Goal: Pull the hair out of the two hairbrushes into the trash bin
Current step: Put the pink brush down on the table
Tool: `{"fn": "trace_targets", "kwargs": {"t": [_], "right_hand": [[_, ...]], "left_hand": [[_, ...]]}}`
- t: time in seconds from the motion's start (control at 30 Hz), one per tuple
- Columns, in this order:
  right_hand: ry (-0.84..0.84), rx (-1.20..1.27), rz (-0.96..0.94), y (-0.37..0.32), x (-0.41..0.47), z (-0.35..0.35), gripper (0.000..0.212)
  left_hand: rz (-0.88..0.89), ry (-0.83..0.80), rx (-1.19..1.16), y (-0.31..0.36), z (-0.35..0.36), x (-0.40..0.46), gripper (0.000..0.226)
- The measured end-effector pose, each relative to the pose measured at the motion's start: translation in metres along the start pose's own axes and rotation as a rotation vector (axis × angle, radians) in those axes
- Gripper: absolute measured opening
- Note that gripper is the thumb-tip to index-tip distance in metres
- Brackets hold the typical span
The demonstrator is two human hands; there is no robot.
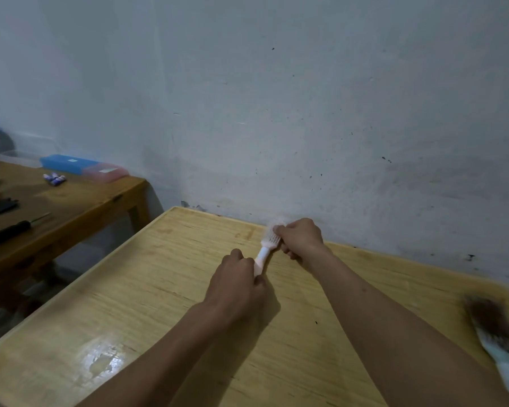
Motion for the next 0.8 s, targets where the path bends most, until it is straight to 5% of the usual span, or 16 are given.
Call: {"fn": "trace_targets", "kwargs": {"t": [0.17, 0.3, 0.5, 0.8], "right_hand": [[-0.016, -0.015, -0.001, -0.002, -0.003, -0.002, 0.035], [-0.013, -0.034, -0.011, -0.011, -0.01, -0.019, 0.034], [0.01, 0.006, -0.053, -0.03, -0.019, -0.068, 0.032], [-0.101, -0.409, -0.096, -0.031, -0.063, -0.161, 0.033]], "left_hand": [[-0.008, -0.017, -0.02, -0.001, 0.0, -0.001, 0.031], [-0.015, 0.02, -0.02, 0.003, -0.007, -0.006, 0.059], [0.072, 0.167, -0.04, 0.039, -0.025, -0.024, 0.058], [0.188, -0.2, -0.067, 0.132, 0.029, -0.084, 0.055]]}}
Point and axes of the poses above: each hand's wrist, its own x-axis towards the middle knuckle, its own z-axis out of the palm, y = z × x, the point moved 7 cm from there along x, towards the middle knuckle, and after that the axes turned 11 degrees about -z, right-handed, at the moved point
